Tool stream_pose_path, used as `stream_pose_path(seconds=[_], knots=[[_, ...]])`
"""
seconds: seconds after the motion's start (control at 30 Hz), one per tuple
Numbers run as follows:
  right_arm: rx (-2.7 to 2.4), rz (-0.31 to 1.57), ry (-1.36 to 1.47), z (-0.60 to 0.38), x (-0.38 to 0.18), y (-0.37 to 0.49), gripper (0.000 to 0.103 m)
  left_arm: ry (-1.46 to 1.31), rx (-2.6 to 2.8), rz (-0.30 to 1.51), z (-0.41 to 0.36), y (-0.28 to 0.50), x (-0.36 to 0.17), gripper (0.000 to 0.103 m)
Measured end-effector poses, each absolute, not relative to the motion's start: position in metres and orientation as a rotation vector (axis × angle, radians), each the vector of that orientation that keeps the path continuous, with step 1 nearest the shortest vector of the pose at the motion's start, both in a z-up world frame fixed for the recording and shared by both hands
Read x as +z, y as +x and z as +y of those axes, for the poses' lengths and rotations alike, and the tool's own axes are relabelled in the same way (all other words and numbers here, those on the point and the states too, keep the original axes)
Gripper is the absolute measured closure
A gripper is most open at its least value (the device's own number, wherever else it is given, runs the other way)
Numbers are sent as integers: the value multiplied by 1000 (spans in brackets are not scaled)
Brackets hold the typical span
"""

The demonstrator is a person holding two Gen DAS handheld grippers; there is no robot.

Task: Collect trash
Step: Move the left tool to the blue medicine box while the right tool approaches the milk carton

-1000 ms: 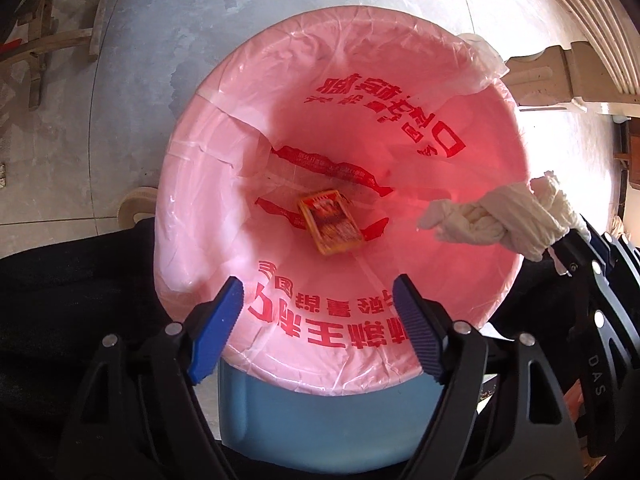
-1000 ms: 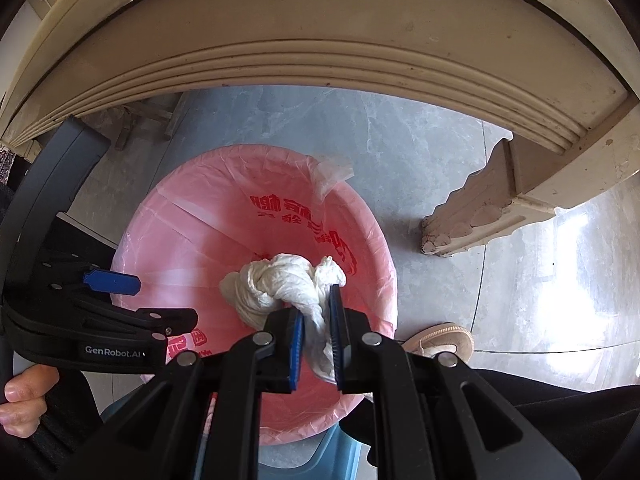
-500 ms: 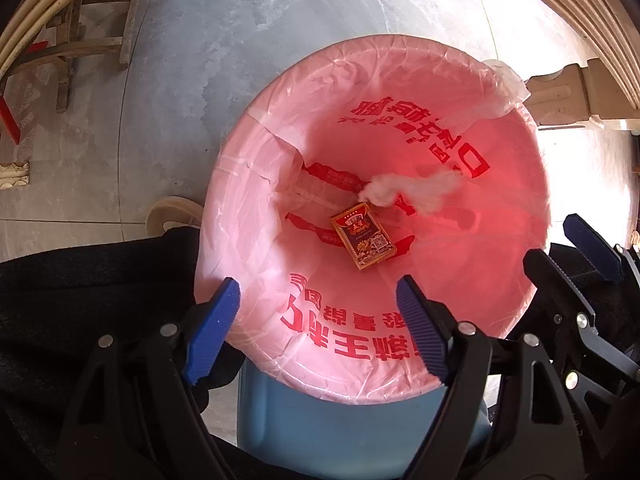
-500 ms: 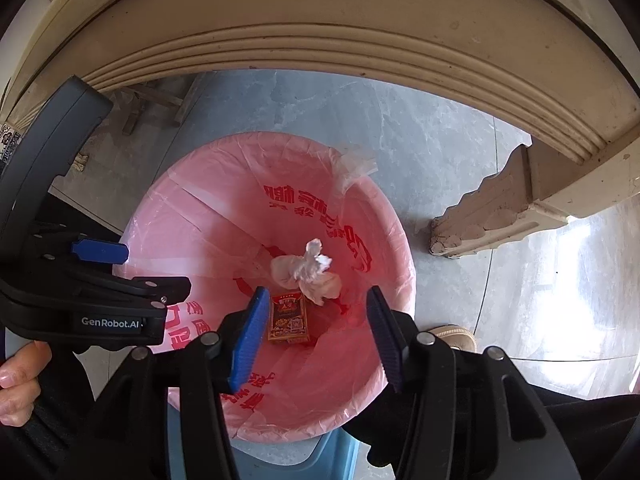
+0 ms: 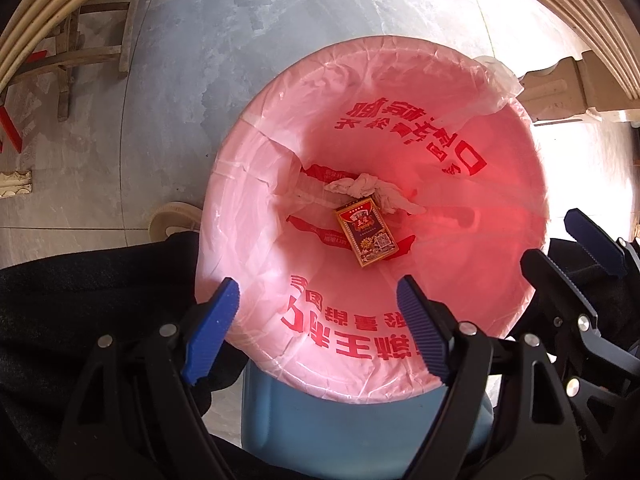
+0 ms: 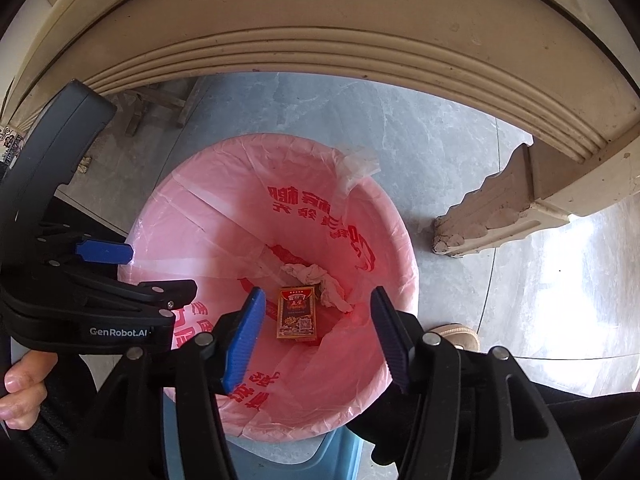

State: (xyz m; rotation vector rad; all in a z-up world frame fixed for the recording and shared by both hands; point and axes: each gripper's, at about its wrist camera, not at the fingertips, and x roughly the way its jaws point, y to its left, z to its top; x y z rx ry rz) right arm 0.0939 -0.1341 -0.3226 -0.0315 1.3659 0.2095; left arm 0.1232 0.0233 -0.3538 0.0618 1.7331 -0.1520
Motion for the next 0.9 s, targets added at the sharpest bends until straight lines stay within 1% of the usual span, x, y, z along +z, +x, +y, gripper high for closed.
stream_pose_path(seconds=[0.1, 0.2, 0.3, 0.4, 0.47, 0.5, 0.6, 0.63, 0.67, 0.7, 0.8, 0.9], knots=[[211, 1366, -34, -133, -320, 93, 49, 78, -147, 1715, 24, 122, -350, 24], [220, 1333, -38, -130, -305, 89, 49, 93, -139, 1684, 25, 120, -340, 24], [239, 1282, -43, -127, -281, 83, 49, 88, -152, 1614, 29, 116, -311, 24], [263, 1220, -20, -131, -248, 77, 49, 66, -182, 1544, 40, 111, -267, 24], [275, 1167, -14, -136, -221, 74, 35, 42, -203, 1488, 52, 110, -230, 24], [278, 1136, -12, -138, -207, 73, 23, 37, -204, 1460, 58, 109, -210, 24], [279, 1033, -23, -148, -160, 73, 22, 42, -174, 1349, 78, 111, -150, 23], [275, 1010, -27, -151, -146, 74, 19, 56, -158, 1316, 84, 112, -131, 18], [270, 985, -26, -155, -133, 77, 13, 68, -147, 1293, 88, 114, -113, 15], [266, 954, -22, -160, -119, 79, 11, 61, -154, 1278, 93, 119, -98, 14], [243, 856, -39, -167, -78, 82, 11, -42, -239, 1273, 105, 128, -61, 14], [212, 769, -99, -172, -44, 84, 9, -109, -269, 1301, 105, 137, -41, 14]])
